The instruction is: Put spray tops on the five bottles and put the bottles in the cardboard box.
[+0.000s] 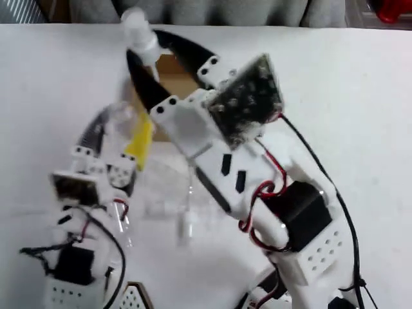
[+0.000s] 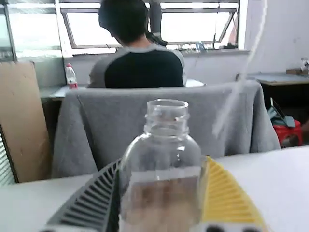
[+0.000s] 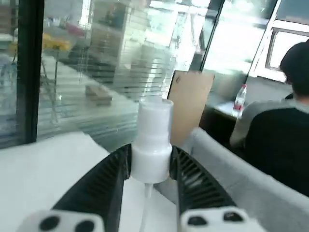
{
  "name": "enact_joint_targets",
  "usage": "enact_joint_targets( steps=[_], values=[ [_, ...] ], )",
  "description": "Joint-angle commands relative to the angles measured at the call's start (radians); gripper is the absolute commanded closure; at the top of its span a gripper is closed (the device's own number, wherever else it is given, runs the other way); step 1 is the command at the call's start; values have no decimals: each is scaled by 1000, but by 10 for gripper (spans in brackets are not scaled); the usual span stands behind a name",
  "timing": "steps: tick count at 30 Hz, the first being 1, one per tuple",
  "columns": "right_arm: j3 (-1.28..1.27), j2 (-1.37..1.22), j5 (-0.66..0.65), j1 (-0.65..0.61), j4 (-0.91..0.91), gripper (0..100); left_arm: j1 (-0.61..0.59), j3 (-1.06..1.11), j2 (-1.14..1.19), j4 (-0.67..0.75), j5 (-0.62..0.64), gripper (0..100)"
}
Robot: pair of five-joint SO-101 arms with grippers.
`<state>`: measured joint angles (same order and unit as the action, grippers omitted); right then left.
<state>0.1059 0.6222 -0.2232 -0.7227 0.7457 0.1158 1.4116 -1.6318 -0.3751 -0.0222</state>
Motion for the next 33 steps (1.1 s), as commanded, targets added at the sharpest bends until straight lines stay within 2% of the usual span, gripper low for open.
enact_joint_targets(
  steps=[1,3,6,11,15,22,26,33],
  values=[
    [0,24,6,39,54,982,81,80,-16,31,-15,977],
    [-41,10,6,65,35,982,94,109,-18,32,-11,977],
    [-89,8,20,91,-136,982,91,137,-16,101,-9,977],
    [-199,-1,224,102,-374,983,24,232,-18,250,-9,977],
    [-282,8,219,96,-506,983,13,261,-18,293,-14,977],
    [-319,27,209,62,-432,983,12,264,-15,293,-15,977],
    [-321,50,209,62,-412,983,-33,256,-13,295,-8,977],
    [-319,65,209,44,-367,984,-35,147,64,247,-5,978]
  ],
)
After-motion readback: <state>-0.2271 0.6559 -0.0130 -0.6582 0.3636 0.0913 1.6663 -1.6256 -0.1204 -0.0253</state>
